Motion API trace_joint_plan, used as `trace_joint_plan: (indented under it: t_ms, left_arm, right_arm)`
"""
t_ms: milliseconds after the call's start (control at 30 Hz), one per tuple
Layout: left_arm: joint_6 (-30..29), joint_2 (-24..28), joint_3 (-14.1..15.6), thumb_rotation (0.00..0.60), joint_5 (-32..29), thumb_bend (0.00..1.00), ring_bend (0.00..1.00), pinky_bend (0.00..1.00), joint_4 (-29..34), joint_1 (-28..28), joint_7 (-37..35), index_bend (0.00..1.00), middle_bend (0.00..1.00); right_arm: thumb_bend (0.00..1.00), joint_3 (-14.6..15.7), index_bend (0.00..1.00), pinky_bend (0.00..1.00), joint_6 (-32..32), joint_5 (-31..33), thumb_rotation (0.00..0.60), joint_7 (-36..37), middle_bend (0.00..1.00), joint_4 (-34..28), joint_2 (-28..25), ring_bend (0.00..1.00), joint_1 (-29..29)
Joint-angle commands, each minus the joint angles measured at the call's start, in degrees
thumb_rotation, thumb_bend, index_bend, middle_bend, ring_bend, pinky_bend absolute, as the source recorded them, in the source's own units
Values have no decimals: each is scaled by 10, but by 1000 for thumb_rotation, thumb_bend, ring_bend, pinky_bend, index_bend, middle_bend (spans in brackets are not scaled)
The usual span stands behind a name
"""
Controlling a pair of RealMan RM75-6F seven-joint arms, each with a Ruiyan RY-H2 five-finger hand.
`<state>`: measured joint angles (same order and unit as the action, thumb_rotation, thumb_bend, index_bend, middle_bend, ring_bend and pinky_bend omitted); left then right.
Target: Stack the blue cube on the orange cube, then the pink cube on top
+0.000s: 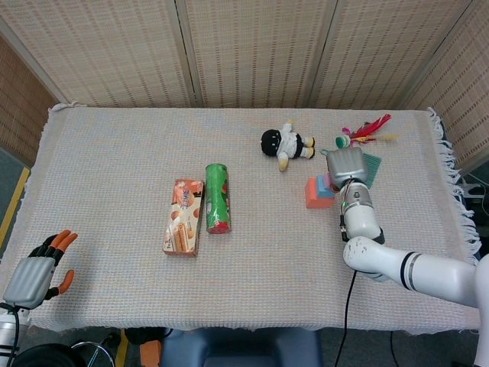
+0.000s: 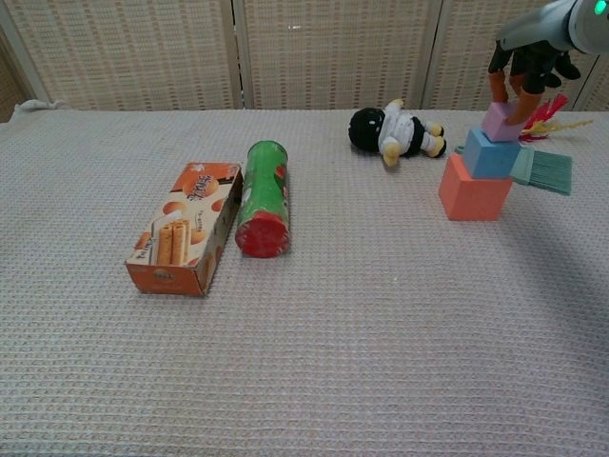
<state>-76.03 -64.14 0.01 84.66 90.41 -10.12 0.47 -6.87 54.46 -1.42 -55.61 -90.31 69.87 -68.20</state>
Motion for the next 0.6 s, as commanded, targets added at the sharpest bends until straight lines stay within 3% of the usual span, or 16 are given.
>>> trace_joint_plan:
  t_ms: [33, 600]
  left_arm:
    - [0, 0, 0, 600, 0, 473, 74, 243, 0, 0, 0, 86, 41]
    - [-1, 2, 1, 600, 1, 474, 74, 243, 1, 1, -1, 86, 41]
  right_arm:
    - [172, 0, 601, 718, -2, 3, 600, 0, 661, 2, 2, 713, -1]
    - [173, 5, 546, 718, 6, 7, 600, -8, 661, 2, 6, 712, -5]
